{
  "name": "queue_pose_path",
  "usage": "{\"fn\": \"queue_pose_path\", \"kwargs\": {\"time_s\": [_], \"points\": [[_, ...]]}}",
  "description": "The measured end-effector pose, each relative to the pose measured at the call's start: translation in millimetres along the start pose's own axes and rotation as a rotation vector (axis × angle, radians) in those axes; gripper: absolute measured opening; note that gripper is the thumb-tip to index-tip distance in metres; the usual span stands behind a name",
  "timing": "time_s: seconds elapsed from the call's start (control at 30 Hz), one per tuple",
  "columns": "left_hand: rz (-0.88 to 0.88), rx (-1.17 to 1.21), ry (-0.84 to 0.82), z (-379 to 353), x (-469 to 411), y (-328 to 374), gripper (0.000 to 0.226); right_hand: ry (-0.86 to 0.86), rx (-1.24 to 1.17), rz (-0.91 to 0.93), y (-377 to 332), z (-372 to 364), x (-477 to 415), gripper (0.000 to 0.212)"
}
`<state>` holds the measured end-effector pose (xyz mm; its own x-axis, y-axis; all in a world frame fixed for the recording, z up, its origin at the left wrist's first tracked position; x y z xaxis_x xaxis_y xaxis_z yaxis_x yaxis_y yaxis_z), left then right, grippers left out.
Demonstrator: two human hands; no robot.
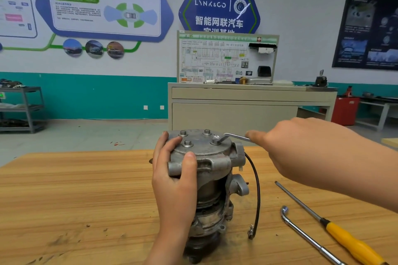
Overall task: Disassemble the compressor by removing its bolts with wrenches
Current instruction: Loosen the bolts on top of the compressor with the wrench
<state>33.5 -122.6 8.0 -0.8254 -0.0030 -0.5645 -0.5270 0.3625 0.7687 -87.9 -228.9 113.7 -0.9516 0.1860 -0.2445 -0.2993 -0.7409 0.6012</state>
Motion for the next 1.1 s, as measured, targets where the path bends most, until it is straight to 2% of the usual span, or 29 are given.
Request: {"fn": "queue_pose_path", "kwargs": {"time_s": [0.1, 0.23, 0.43, 0.57, 0.67, 0.8, 0.97, 1.1], "points": [[-0.005, 0.009, 0.001, 0, 0, 1, 0.028, -0.003, 0.095, 0.056, -5, 3, -2, 0.049], [-0.009, -0.004, -0.019, 1, 0, 2, 0.026, 0.031, 0.109, 0.064, -8, -2, 0, 0.048], [-0.025, -0.072, -0.081, 4, -4, 1, 0.027, 0.151, -0.037, -0.03, 8, -13, 5, 0.041], [-0.012, -0.09, -0.138, 9, -10, 2, 0.025, 0.351, -0.16, -0.019, 17, -29, -2, 0.039], [-0.004, -0.069, -0.172, 12, -16, 0, 0.026, 0.305, -0.196, -0.093, 19, -47, -16, 0.047], [0.047, 0.027, -0.209, 15, -25, -5, 0.029, 0.27, -0.23, -0.134, 21, -59, -41, 0.044], [0.074, 0.13, -0.233, 16, -31, -7, 0.029, 0.306, -0.377, 0.01, 8, -56, -88, 0.043], [0.086, 0.158, -0.228, 16, -31, -7, 0.026, 0.414, -0.22, 0.207, 3, -44, -112, 0.034]]}}
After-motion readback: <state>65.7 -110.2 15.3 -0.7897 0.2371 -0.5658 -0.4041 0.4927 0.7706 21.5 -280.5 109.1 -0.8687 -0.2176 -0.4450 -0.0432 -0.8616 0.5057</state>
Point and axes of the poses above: each hand's wrist, its own x-axis away from the middle knuckle, its own z-axis out of the back of the hand, y = z × x, the point moved 4 cm from there along -x, towards the middle knuckle
